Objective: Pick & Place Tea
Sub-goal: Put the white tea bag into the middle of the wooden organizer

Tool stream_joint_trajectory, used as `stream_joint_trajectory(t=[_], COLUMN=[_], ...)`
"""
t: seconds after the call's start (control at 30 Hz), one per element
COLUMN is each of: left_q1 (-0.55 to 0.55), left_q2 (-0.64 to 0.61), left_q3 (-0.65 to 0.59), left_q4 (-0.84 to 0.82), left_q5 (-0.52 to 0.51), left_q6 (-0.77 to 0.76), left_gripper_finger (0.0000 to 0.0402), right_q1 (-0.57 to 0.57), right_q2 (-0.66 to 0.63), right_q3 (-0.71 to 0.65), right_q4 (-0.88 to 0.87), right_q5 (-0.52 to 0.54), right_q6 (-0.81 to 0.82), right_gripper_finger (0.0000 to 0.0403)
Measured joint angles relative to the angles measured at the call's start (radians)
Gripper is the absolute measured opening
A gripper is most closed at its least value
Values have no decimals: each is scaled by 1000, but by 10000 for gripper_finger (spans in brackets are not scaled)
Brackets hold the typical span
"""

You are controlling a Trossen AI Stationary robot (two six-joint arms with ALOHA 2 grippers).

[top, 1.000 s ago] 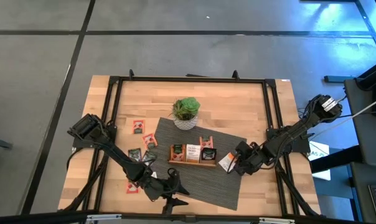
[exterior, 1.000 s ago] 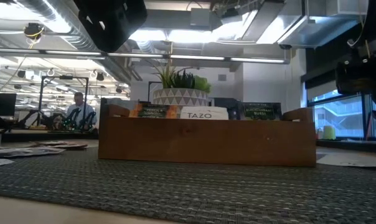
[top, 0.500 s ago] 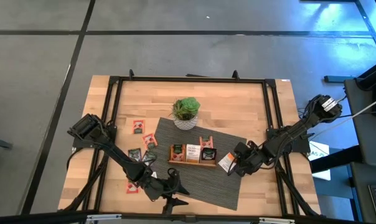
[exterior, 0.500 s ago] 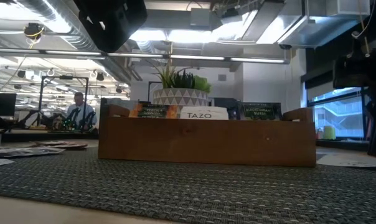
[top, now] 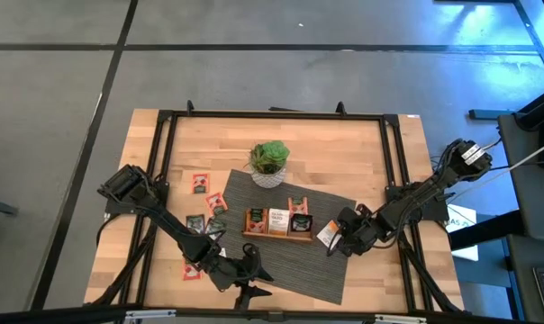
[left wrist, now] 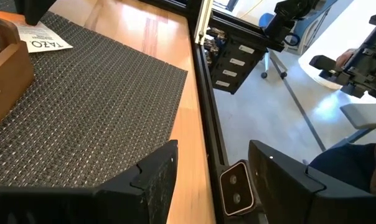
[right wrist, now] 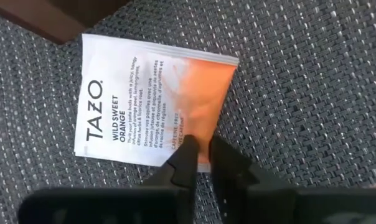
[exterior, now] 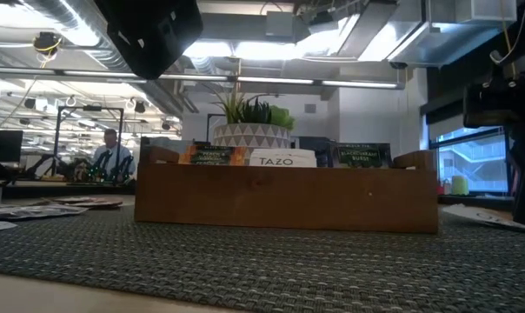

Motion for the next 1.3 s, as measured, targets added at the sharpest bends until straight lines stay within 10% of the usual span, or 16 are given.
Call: stream_joint_trajectory(t=[0.57, 0.83, 1.07, 1.3], left_q1=[0, 0, 5, 75], left_q2=[-1, -2, 37, 88], left_q3=[-1, -1, -1, 0], left_q4=[83, 152, 390, 555], left_q5=[-120, -284, -420, -379], left_q6=[0, 81, 414, 512], left_gripper_finger=[190, 190, 194, 194], right_q1=[18, 184, 297, 247], right_q2=[6, 4, 20, 141], right_q3=[215, 412, 379, 374], right_q4=[-363, -492, -35, 475], right_q5=[72, 464, 1056, 1144], right_q6=[-32, 28, -190, -714], right_gripper_finger=[4, 3, 4, 6])
